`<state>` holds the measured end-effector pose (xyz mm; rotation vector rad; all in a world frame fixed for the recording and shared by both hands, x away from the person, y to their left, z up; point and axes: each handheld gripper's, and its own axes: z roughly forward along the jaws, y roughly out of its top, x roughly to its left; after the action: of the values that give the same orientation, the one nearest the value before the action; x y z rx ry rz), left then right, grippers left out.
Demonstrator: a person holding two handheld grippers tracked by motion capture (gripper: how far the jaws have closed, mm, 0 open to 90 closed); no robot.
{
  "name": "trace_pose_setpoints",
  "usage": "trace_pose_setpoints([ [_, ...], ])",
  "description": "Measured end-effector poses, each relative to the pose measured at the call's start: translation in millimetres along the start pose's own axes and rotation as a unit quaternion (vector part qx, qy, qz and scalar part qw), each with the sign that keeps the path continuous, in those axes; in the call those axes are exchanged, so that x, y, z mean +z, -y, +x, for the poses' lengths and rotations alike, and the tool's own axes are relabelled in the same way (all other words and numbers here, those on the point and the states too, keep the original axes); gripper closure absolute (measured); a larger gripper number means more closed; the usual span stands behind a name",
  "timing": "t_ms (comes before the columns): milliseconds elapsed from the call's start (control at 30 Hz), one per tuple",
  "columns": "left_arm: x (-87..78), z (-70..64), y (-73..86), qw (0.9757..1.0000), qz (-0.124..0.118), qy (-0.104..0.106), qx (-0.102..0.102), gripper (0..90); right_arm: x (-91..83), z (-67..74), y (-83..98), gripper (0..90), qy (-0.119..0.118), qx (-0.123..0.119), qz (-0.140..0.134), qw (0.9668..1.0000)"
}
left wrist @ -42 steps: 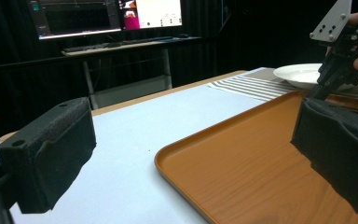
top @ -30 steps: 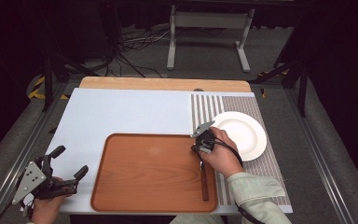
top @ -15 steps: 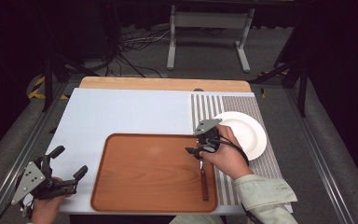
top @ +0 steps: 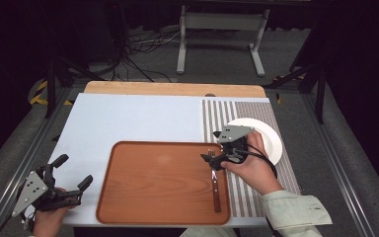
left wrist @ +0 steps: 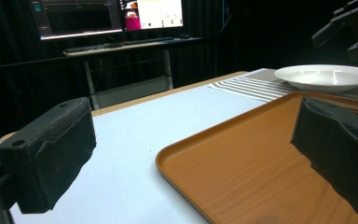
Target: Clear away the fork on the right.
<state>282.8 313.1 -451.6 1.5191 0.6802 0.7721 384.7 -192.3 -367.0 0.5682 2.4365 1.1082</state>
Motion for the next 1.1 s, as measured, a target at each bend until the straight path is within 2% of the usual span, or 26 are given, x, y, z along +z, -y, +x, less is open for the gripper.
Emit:
trace_pose_setpoints([
  [133,0.2,-0.2,0.0,1.0000,0.000,0.001,0.000,0.4,-8.8,-0.7,3.2,16.9,0.007,0.005,-0.010,0.9999],
  [433,0.1,-0.9,0.2,1.0000,0.001,0.001,-0.002,0.4,-40.7,-3.1,21.7,16.9,0.029,0.021,-0.055,0.9978],
  [633,1.1,-1.3,1.0,1.0000,0.001,0.001,-0.007,0.4,-62.6,-3.2,40.1,16.5,0.045,0.027,-0.096,0.9940],
  [733,1.4,-1.6,1.3,1.0000,0.001,0.000,-0.008,0.4,-69.5,-0.9,53.0,15.9,0.047,0.047,-0.123,0.9902],
  [800,1.6,-1.1,1.7,1.0000,0.002,0.000,-0.006,0.4,-73.2,1.0,62.3,16.0,0.050,0.052,-0.138,0.9879],
  [867,1.7,-1.2,2.1,1.0000,0.004,-0.001,-0.009,0.4,-77.6,3.0,76.0,15.9,0.050,0.062,-0.161,0.9838],
  [933,1.8,-1.4,2.1,0.9999,0.004,0.000,-0.009,0.4,-81.7,3.6,87.6,15.9,0.054,0.069,-0.172,0.9812],
  [1067,2.3,-0.9,2.4,1.0000,0.005,-0.001,-0.006,0.4,-91.5,3.6,120.5,15.4,0.068,0.089,-0.228,0.9672],
  [1100,2.4,-0.9,2.6,0.9999,0.006,-0.001,-0.009,0.4,-92.0,4.0,125.8,15.0,0.071,0.093,-0.231,0.9660],
])
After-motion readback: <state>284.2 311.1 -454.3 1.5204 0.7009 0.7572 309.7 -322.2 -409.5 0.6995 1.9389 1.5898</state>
